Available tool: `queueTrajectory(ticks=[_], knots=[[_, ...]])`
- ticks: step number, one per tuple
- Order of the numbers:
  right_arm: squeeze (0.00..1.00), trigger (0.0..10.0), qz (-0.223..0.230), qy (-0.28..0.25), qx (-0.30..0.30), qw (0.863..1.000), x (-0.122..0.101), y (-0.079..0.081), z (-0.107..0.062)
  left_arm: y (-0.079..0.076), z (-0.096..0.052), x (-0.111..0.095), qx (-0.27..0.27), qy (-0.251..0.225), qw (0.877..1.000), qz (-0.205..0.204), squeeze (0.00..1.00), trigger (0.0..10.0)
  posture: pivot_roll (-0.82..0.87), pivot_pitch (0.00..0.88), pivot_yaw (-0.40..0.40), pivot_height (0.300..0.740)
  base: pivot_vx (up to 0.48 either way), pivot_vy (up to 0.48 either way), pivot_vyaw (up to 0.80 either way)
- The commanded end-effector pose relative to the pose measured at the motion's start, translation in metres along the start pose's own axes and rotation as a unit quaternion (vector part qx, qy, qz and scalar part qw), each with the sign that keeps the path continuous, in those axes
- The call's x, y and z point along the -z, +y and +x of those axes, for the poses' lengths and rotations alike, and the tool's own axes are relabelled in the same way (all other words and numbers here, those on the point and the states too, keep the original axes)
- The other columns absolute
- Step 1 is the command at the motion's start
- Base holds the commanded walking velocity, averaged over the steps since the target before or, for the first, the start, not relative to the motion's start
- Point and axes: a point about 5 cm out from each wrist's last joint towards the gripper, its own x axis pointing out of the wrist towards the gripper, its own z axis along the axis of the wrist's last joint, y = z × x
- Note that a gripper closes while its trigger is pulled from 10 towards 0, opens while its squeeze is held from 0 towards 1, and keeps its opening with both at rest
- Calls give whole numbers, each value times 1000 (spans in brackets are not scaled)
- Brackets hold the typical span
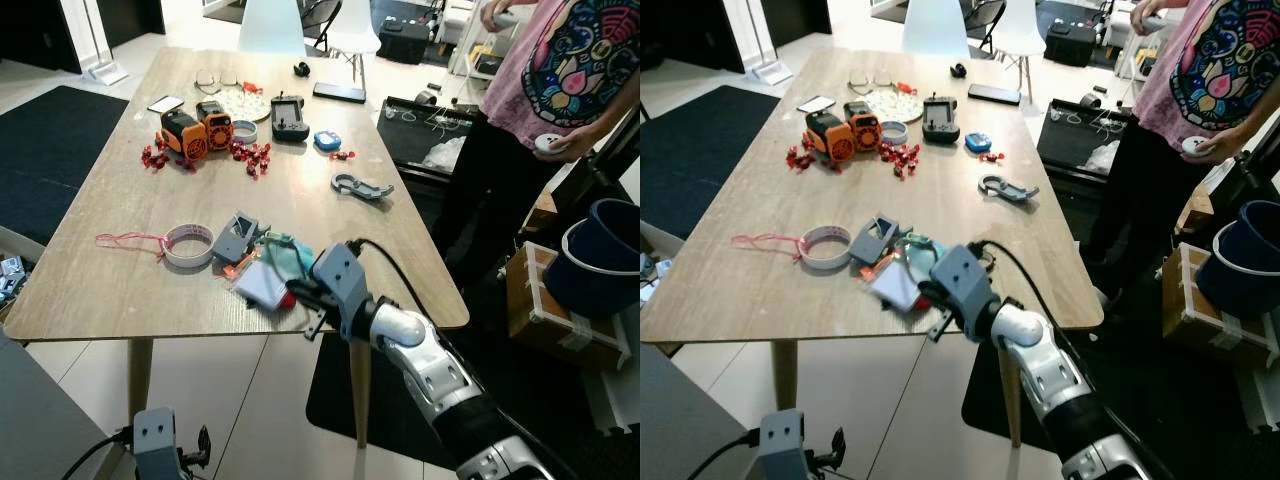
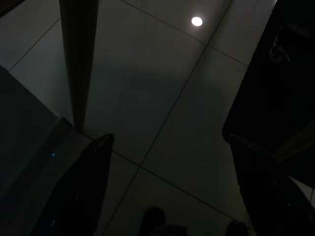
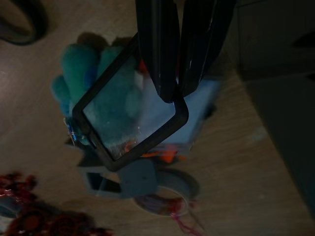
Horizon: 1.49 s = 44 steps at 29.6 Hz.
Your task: Hang keys on a hook
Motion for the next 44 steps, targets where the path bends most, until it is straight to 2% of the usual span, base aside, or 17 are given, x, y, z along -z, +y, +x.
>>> queueTrajectory(ticks=[1, 5, 8, 9, 12, 15, 19, 26, 28, 32, 37, 40, 44], knots=[[0, 0, 29, 20, -32, 999, 9, 13, -2, -1, -4, 8, -2, 15, 1000, -5, 0, 10000, 45, 86, -85, 740, 0, 0, 0], [0, 0, 44, 4, -12, 999, 3, 9, -3, -1, -3, 7, -1, 14, 1000, -6, 0, 10000, 45, 87, -85, 740, 0, 0, 0], [0, 0, 57, -30, 44, 997, -8, -7, -8, -2, -3, 7, -2, 13, 1000, -8, 0, 10000, 45, 88, -84, 740, 0, 0, 0], [0, 0, 57, -30, 44, 997, -8, -7, -8, -2, -3, 7, -2, 13, 1000, -8, 0, 10000, 45, 88, -84, 740, 0, 0, 0], [0, 0, 70, -75, 104, 989, -30, -32, -20, -2, -3, 7, -1, 13, 1000, -8, 0, 10000, 44, 88, -83, 740, 0, 0, 0], [0, 0, 67, -79, 108, 989, -38, -38, -27, -2, -3, 7, 0, 13, 1000, -9, 0, 10000, 42, 89, -82, 740, 0, 0, 0], [0, 0, 73, -79, 82, 991, -51, -40, -39, -3, -3, 6, 1, 12, 1000, -9, 0, 10000, 42, 89, -81, 740, 0, 0, 0], [0, 0, 126, -117, 44, 984, -72, -44, -51, -3, -2, 6, 1, 12, 1000, -9, 0, 10000, 38, 87, -76, 740, 0, 0, 0], [0, 0, 165, -140, 16, 976, -81, -44, -55, -3, -2, 6, 3, 13, 1000, -8, 0, 10000, 37, 86, -74, 740, 0, 0, 0], [0, 0, 201, -153, -24, 967, -85, -39, -56, -3, -2, 5, 4, 12, 1000, -8, 0, 10000, 41, 86, -75, 740, 0, 0, 0], [0, 0, 278, -169, -118, 938, -88, -18, -55, -2, -1, 4, 2, 11, 1000, -8, 0, 10000, 48, 86, -76, 740, 0, 0, 0], [0, 0, 295, -168, -133, 931, -87, -14, -56, -1, -1, 4, 2, 12, 1000, -8, 0, 10000, 48, 86, -77, 740, 0, 0, 0], [0, 0, 315, -142, -141, 928, -74, -8, -59, -1, -2, 5, 1, 12, 1000, -8, 0, 10000, 47, 88, -75, 740, 0, 0, 0]])
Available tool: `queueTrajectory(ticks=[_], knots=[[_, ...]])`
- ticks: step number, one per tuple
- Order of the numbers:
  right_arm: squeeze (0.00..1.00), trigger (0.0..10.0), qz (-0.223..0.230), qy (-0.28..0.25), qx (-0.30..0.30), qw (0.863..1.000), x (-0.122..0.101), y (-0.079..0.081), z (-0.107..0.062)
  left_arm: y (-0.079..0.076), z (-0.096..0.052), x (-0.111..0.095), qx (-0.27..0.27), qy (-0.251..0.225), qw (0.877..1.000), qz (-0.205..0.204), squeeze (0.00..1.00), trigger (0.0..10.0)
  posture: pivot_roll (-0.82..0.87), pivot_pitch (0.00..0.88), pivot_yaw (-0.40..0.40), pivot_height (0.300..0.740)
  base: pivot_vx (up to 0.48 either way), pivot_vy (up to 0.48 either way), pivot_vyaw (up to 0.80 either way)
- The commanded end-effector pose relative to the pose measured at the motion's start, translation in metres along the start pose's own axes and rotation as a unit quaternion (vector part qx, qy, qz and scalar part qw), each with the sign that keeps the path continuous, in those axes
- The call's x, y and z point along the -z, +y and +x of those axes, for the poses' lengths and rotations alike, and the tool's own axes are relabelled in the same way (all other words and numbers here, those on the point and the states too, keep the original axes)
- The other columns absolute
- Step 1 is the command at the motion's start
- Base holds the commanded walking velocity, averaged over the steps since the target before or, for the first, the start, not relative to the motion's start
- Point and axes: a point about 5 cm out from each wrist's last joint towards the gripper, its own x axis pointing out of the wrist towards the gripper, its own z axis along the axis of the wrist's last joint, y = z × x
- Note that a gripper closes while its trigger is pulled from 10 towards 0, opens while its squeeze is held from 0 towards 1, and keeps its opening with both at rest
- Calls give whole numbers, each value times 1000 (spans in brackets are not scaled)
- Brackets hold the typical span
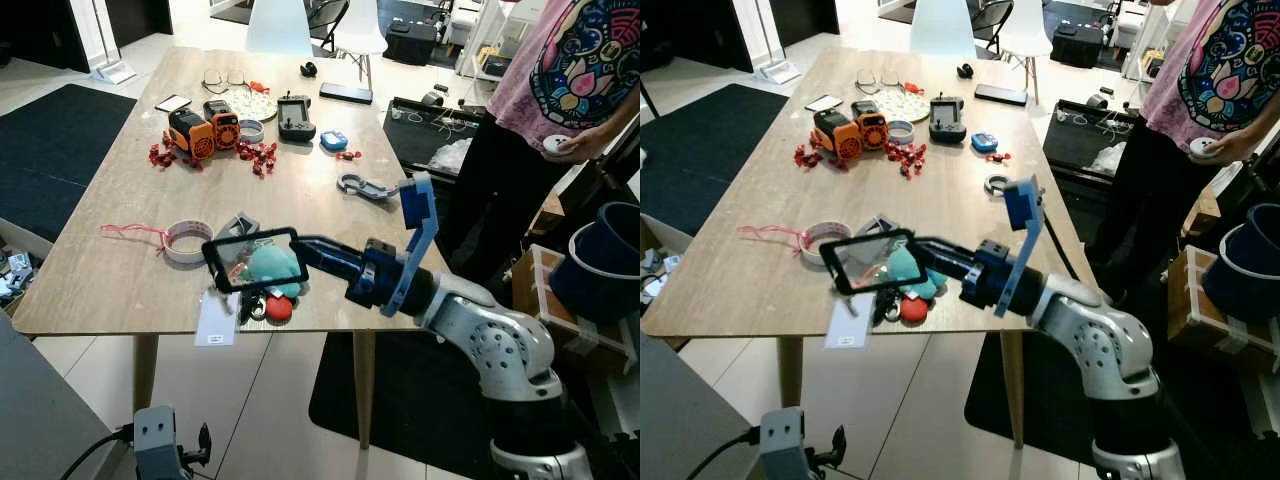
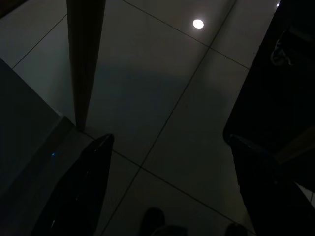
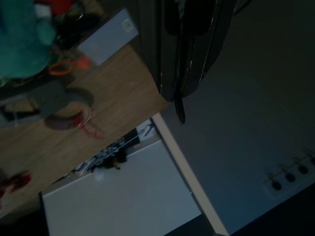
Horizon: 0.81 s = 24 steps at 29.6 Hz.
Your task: Hang keys on a hook
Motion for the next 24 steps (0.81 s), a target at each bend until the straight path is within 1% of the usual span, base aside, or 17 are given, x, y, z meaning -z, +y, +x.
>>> queueTrajectory(ticks=[1, 3, 4, 5, 7, 10, 13, 16, 17, 20, 24], knots=[[0, 0, 7, 7, -1, 1000, 2, 1, -5, 0, -3, 7, -3, 15, 1000, -8, 0, 10000, 47, 88, -75, 740, 0, 0, 0], [0, 0, 11, 15, 8, 1000, 6, -2, -8, 0, -3, 7, -2, 15, 1000, -8, 0, 10000, 46, 88, -75, 740, 0, 0, 0], [0, 0, 17, 21, 22, 999, 10, -6, -11, -1, -3, 7, -2, 15, 1000, -8, 0, 10000, 45, 90, -74, 740, 0, 0, 0], [0, 0, 17, 21, 22, 999, 10, -6, -11, -1, -3, 7, -2, 15, 1000, -8, 0, 10000, 45, 90, -74, 740, 0, 0, 0], [0, 0, 38, 27, 51, 998, 20, -16, -19, -2, -3, 7, 0, 15, 1000, -7, 0, 10000, 43, 90, -72, 740, 0, 0, 0], [0, 0, 66, 30, 77, 994, 30, -23, -28, -2, -3, 7, 1, 15, 1000, -7, 0, 10000, 45, 91, -73, 740, 0, 0, 0], [0, 0, 81, 29, 87, 993, 35, -25, -32, -2, -3, 7, 1, 15, 1000, -7, 0, 10000, 44, 90, -72, 740, 0, 0, 0], [0, 0, 105, 30, 108, 988, 46, -31, -40, -3, -3, 7, 3, 16, 1000, -7, 0, 10000, 43, 90, -70, 740, 0, 0, 0], [0, 0, 105, 30, 108, 988, 46, -31, -40, -3, -3, 7, 3, 16, 1000, -7, 0, 10000, 43, 90, -70, 740, 0, 0, 0], [0, 0, 124, 27, 128, 984, 56, -37, -48, -3, -3, 8, 3, 16, 1000, -6, 0, 10000, 45, 89, -72, 740, 0, 0, 0], [0, 0, 133, 18, 139, 981, 60, -40, -53, -2, -4, 8, 2, 17, 1000, -7, 0, 10000, 45, 89, -72, 740, 0, 0, 0]])
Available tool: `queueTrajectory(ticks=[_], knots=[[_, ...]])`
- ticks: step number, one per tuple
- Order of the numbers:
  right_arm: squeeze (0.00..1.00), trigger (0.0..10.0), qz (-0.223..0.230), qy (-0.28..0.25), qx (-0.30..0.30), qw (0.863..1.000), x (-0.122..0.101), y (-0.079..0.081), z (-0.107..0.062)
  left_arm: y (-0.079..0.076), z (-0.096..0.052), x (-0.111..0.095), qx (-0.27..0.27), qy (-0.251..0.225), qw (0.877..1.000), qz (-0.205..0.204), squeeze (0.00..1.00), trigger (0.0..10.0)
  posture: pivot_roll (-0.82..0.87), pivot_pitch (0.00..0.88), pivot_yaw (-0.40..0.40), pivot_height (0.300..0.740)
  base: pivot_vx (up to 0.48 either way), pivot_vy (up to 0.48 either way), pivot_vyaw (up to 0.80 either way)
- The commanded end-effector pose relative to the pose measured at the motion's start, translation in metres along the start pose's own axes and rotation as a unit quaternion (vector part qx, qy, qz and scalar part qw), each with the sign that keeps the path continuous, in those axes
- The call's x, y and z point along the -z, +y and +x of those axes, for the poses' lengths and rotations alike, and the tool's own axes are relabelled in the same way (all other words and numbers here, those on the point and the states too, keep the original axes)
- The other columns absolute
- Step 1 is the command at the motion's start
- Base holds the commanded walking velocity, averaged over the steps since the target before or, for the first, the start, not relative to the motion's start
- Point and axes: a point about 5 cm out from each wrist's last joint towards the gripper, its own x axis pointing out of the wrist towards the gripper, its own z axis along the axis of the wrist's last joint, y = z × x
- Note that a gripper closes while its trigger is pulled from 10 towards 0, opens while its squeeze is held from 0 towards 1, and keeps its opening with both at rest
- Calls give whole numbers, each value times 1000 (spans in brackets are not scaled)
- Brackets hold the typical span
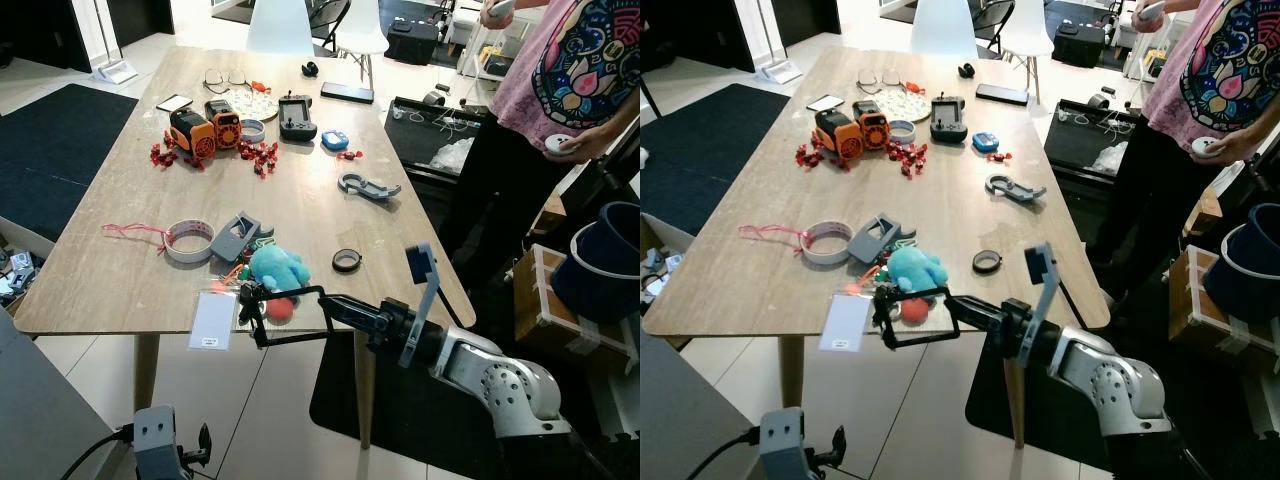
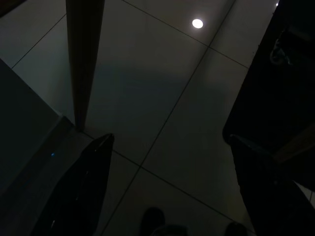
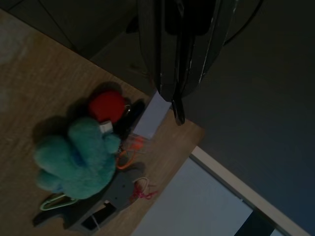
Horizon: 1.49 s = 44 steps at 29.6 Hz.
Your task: Hang keys on a hook
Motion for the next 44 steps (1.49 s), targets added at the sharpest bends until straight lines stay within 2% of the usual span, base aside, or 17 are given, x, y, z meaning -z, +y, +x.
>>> queueTrajectory(ticks=[1, 5, 11, 16, 18, 25, 31, 42, 43, 44], knots=[[0, 0, 6, -10, 18, 1000, 2, -7, -7, -1, -3, 7, -1, 16, 1000, -6, 0, 10000, 45, 89, -72, 740, 0, 0, 0], [0, 0, 7, -15, 35, 999, 4, -13, -10, -1, -3, 7, 0, 16, 1000, -5, 0, 10000, 46, 86, -72, 740, 0, 0, 0], [0, 0, 7, -70, 76, 995, -2, -27, -18, 0, -2, 6, 0, 14, 1000, -4, 0, 10000, 45, 78, -69, 740, 0, 0, 0], [0, 0, 16, -83, 105, 991, 0, -36, -24, 0, -2, 5, 1, 13, 1000, -4, 0, 10000, 43, 81, -71, 740, 0, 0, 0], [0, 0, 28, -89, 140, 986, 7, -47, -32, -1, -2, 5, 1, 13, 1000, -5, 0, 10000, 46, 85, -72, 740, 0, 0, 0], [0, 0, 44, -98, 164, 981, 14, -55, -38, 0, -3, 6, -1, 13, 1000, -5, 0, 10000, 47, 89, -71, 740, 0, 0, 0], [0, 0, 74, -119, 195, 971, 23, -65, -48, 1, -4, 7, -3, 14, 1000, -5, 0, 10000, 49, 91, -72, 740, 0, 0, 0], [0, 0, 105, -155, 222, 957, 26, -74, -64, 1, -4, 7, -2, 13, 1000, -5, 0, 10000, 48, 96, -68, 740, 0, 0, 0], [98, 2824, 108, -157, 225, 956, 27, -75, -66, 1, -5, 7, -1, 13, 1000, -4, 0, 10000, 48, 97, -67, 740, 0, 0, 0], [98, 2824, 108, -157, 225, 956, 27, -75, -66, 1, -5, 7, -1, 13, 1000, -4, 0, 10000, 48, 97, -67, 740, 0, 0, 0]])
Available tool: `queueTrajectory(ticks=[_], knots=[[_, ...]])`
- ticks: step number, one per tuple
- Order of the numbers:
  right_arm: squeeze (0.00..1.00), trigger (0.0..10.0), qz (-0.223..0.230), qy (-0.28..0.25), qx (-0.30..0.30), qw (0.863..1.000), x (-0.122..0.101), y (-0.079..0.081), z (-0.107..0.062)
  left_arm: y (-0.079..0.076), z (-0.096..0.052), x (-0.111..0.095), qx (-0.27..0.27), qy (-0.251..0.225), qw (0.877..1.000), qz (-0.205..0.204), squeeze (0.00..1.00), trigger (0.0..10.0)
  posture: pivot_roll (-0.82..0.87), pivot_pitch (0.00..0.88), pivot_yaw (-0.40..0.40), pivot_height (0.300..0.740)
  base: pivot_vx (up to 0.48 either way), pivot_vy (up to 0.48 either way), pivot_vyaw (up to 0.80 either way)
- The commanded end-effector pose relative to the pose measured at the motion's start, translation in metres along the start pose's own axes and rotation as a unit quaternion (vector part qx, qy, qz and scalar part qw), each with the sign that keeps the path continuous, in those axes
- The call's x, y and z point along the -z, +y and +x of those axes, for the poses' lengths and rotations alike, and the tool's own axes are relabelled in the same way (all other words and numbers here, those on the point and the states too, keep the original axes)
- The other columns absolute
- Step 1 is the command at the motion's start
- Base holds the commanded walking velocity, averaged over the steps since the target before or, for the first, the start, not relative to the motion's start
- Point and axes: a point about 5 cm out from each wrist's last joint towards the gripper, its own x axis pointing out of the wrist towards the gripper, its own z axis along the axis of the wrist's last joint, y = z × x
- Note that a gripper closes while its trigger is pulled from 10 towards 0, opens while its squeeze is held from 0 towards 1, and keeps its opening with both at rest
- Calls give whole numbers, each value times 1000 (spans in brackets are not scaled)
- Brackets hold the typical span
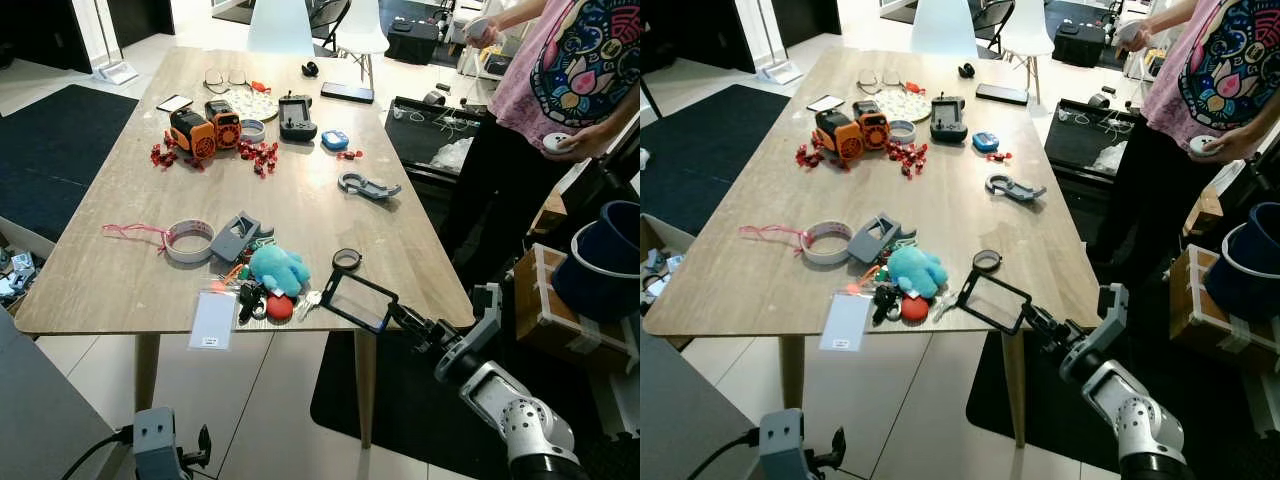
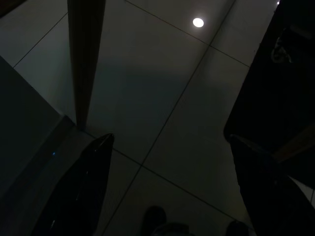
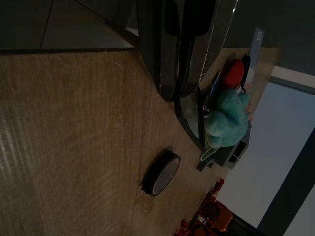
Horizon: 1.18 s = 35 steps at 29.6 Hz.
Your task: Hang keys on a hook
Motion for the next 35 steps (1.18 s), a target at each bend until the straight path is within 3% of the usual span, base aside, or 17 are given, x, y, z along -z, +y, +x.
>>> queueTrajectory(ticks=[1, 3, 4, 6, 7, 8, 16, 17, 23, 28, 32, 35], knots=[[349, 9922, 12, -13, 29, 999, 0, -10, -9, -1, -4, 7, 0, 13, 1000, -5, 0, 10000, 48, 98, -66, 740, 0, 0, 0], [384, 10000, 12, -15, 30, 999, 0, -10, -9, -1, -4, 7, 0, 13, 1000, -5, 0, 10000, 48, 98, -66, 740, 0, 0, 0], [596, 10000, 14, -18, 31, 999, -1, -11, -9, -1, -4, 8, 0, 14, 1000, -5, 0, 10000, 48, 97, -67, 740, 0, 0, 0], [596, 10000, 17, -21, 32, 999, -1, -12, -9, -1, -4, 8, 0, 14, 1000, -5, 0, 10000, 48, 97, -67, 740, 0, 0, 0], [847, 10000, 20, -24, 33, 999, -2, -12, -9, -1, -5, 8, 0, 14, 1000, -5, 0, 10000, 49, 98, -67, 740, 0, 0, 0], [1000, 10000, 22, -25, 33, 999, -2, -13, -8, -1, -5, 8, 0, 14, 1000, -4, 0, 10000, 49, 98, -67, 740, 0, 0, 0], [1000, 10000, 23, -24, 39, 999, -4, -14, -7, -1, -5, 8, -1, 14, 1000, -4, 0, 10000, 49, 99, -69, 740, 0, 0, 0], [0, 10000, 20, -13, 42, 999, -1, -14, -8, -1, -6, 9, -1, 14, 1000, -4, 0, 10000, 49, 101, -68, 740, 0, 0, 0], [0, 10000, 25, -26, 26, 999, -3, -9, -8, 0, -6, 9, -1, 15, 1000, -5, 0, 10000, 49, 102, -68, 740, 0, 0, 0], [0, 10000, 76, -85, -112, 987, -25, 25, -5, 0, -6, 9, 0, 15, 1000, -5, 0, 10000, 46, 103, -66, 740, 0, 0, 0], [0, 10000, 92, -96, -170, 976, -34, 40, -6, -1, -6, 9, 0, 15, 1000, -6, 0, 10000, 47, 101, -68, 740, 0, 0, 0], [0, 10000, 56, -116, -158, 979, -42, 45, -1, 0, -6, 9, 0, 16, 1000, -6, 0, 10000, 45, 99, -65, 740, 0, 0, 0]])
